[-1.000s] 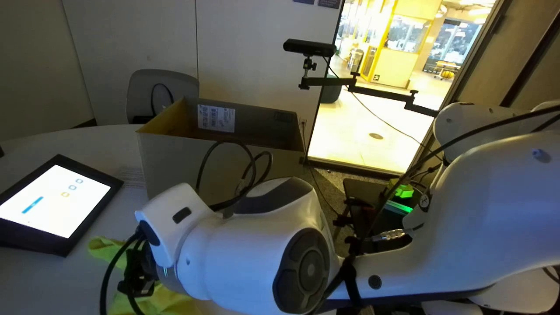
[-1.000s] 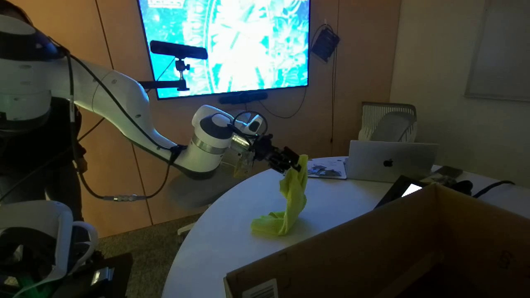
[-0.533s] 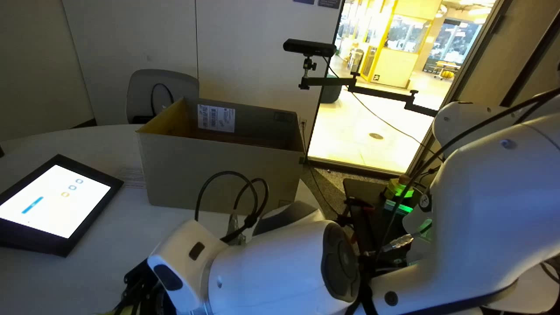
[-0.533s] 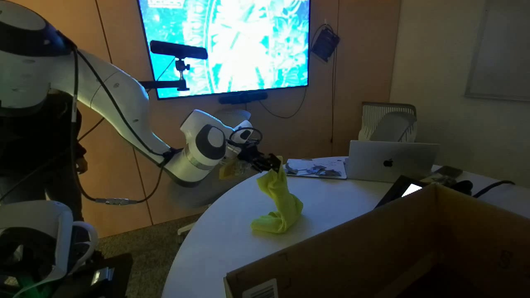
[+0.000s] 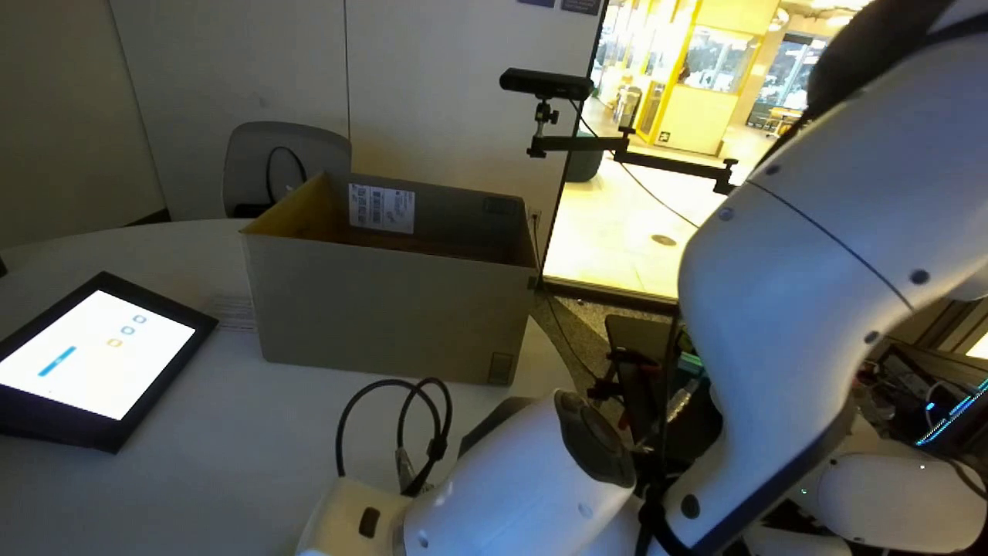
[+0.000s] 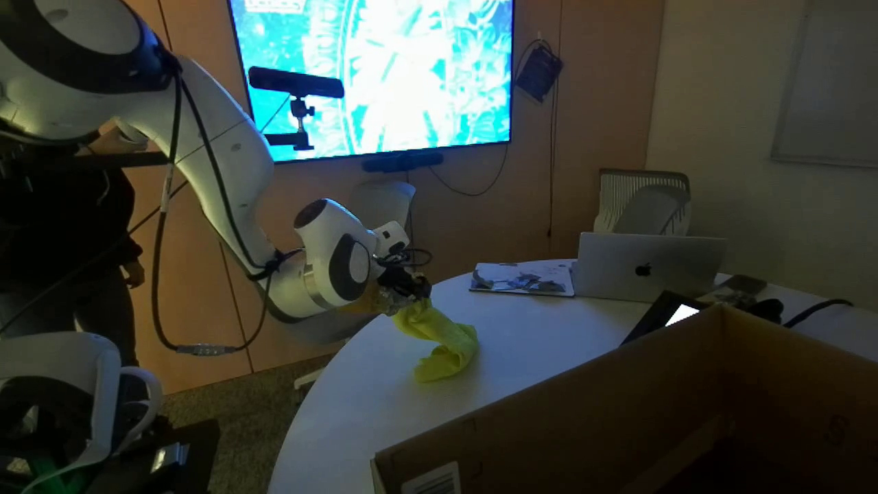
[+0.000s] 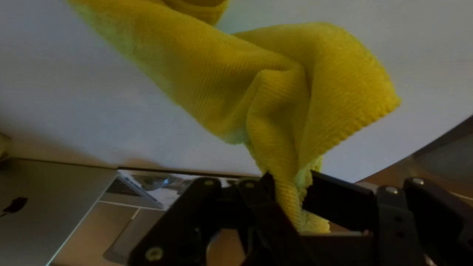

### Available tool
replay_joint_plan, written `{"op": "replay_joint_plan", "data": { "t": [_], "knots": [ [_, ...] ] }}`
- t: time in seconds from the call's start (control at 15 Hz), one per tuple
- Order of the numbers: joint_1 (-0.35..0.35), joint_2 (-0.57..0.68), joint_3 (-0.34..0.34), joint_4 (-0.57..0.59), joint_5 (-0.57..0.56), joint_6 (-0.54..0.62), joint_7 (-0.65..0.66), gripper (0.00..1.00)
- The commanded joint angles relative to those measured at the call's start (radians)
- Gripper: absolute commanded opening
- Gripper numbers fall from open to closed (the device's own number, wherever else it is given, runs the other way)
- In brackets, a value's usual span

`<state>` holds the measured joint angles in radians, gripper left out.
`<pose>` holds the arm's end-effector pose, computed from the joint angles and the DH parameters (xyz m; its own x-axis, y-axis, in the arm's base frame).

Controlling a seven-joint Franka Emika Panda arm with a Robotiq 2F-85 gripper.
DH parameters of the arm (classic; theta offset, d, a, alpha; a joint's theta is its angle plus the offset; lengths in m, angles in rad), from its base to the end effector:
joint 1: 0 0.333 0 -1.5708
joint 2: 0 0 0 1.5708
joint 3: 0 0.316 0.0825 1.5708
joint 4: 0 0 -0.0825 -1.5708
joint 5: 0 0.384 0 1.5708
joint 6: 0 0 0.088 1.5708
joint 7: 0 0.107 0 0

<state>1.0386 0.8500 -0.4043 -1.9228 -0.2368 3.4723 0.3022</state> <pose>0.4873 0.4288 0.1516 0.4541 0.6031 0.6558 0.6737 -0.7141 0.1902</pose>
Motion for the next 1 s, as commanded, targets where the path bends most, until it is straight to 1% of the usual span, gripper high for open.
{"op": "replay_joint_plan", "data": {
  "t": [0.0, 0.13, 0.2, 0.27, 0.4, 0.47, 0.53, 0.6, 0.67, 0.73, 0.8, 0.87, 0.93],
  "knots": [
    [-0.273, -0.09, 0.267, -0.045, -0.278, -0.006, 0.05, 0.04],
    [-0.427, -0.098, 0.416, -0.063, -0.432, -0.084, 0.105, 0.04],
    [-0.505, -0.095, 0.492, -0.07, -0.476, -0.145, 0.115, 0.04],
    [-0.582, -0.093, 0.567, -0.077, -0.492, -0.222, 0.103, 0.05],
    [-0.735, -0.074, 0.715, -0.07, -0.456, -0.402, 0.036, 0.05],
    [-0.726, -0.081, 0.718, -0.078, -0.281, -0.477, -0.092, 0.05],
    [-0.733, -0.082, 0.722, -0.058, -0.224, -0.559, -0.115, 0.05],
    [-0.723, -0.088, 0.704, -0.039, -0.157, -0.61, -0.158, 0.05],
    [-0.703, -0.089, 0.678, -0.02, -0.115, -0.648, -0.182, 0.06],
    [-0.706, -0.092, 0.678, -0.009, -0.077, -0.686, -0.214, 0.32],
    [-0.702, -0.092, 0.672, 0.005, -0.052, -0.713, -0.233, 0.32],
    [-0.699, -0.092, 0.669, 0.014, -0.031, -0.733, -0.249, 0.36],
    [-0.698, -0.095, 0.669, 0.023, -0.014, -0.747, -0.261, 0.44]
  ]
}}
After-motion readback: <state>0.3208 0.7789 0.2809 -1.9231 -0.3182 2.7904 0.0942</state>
